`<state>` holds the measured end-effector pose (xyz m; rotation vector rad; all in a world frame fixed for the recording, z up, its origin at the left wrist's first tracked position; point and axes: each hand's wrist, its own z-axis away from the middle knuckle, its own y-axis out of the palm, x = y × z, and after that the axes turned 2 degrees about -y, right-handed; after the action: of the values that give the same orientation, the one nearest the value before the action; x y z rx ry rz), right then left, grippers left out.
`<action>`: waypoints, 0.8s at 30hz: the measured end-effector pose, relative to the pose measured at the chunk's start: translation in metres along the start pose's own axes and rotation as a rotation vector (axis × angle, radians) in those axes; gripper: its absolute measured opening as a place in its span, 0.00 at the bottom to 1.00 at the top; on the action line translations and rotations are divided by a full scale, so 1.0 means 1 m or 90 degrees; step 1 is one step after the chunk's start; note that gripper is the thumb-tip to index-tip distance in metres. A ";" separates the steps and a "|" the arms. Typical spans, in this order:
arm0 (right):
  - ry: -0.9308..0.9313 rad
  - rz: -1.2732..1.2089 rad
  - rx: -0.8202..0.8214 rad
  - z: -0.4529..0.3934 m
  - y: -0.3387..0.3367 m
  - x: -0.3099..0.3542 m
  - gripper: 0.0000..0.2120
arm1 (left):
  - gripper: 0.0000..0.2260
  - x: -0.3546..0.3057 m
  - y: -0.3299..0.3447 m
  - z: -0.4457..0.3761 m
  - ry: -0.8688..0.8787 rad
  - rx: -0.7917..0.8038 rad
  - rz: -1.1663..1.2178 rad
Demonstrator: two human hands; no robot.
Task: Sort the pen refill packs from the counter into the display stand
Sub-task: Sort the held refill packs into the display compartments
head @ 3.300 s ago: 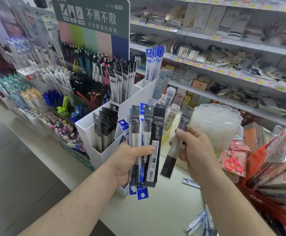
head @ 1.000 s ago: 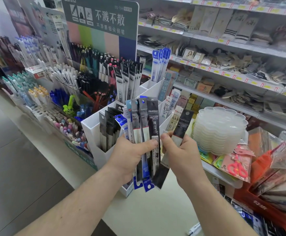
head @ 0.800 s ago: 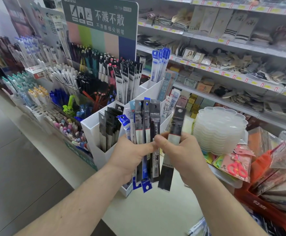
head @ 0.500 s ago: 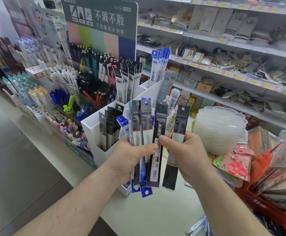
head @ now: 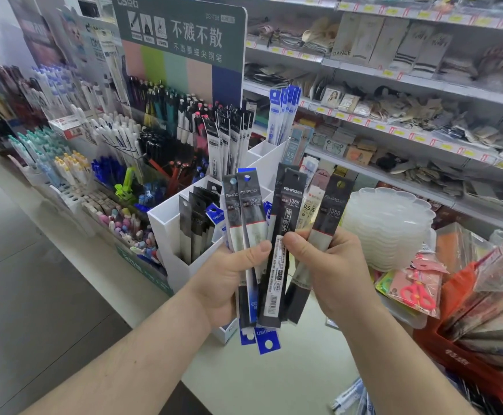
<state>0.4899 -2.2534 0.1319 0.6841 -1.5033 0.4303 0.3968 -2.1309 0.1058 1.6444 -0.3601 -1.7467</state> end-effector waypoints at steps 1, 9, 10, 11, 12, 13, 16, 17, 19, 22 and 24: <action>0.011 -0.033 0.007 0.000 0.000 0.000 0.06 | 0.11 -0.001 0.001 0.000 -0.010 0.007 0.018; 0.031 -0.142 -0.044 -0.003 -0.003 0.005 0.06 | 0.12 -0.008 0.002 0.002 -0.053 -0.061 0.028; 0.026 -0.160 -0.083 -0.004 -0.009 0.009 0.05 | 0.11 -0.009 0.000 0.001 -0.006 -0.110 -0.025; 0.010 -0.154 -0.133 -0.005 -0.015 0.015 0.05 | 0.09 -0.011 -0.004 -0.001 0.055 -0.177 -0.098; -0.008 -0.106 -0.187 -0.006 -0.022 0.019 0.09 | 0.09 -0.014 -0.007 -0.002 0.114 -0.243 -0.176; -0.020 -0.016 -0.227 -0.006 -0.027 0.024 0.12 | 0.09 -0.015 -0.009 -0.002 0.159 -0.294 -0.247; -0.067 0.315 -0.229 -0.004 -0.022 0.025 0.10 | 0.09 -0.013 -0.003 -0.001 0.217 -0.349 -0.374; -0.078 0.388 -0.209 -0.002 -0.014 0.021 0.10 | 0.08 -0.009 0.001 -0.001 0.222 -0.342 -0.397; -0.086 0.426 -0.175 -0.002 -0.001 0.011 0.10 | 0.08 0.000 0.010 -0.001 0.231 -0.318 -0.424; -0.056 0.342 -0.125 -0.002 0.011 -0.001 0.07 | 0.09 0.006 0.017 -0.002 0.220 -0.273 -0.397; -0.024 0.261 -0.104 -0.001 0.016 -0.002 0.07 | 0.11 0.006 0.014 -0.002 0.199 -0.229 -0.343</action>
<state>0.4799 -2.2405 0.1319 0.2533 -1.6977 0.5983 0.4036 -2.1443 0.1093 1.7999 0.5615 -1.7426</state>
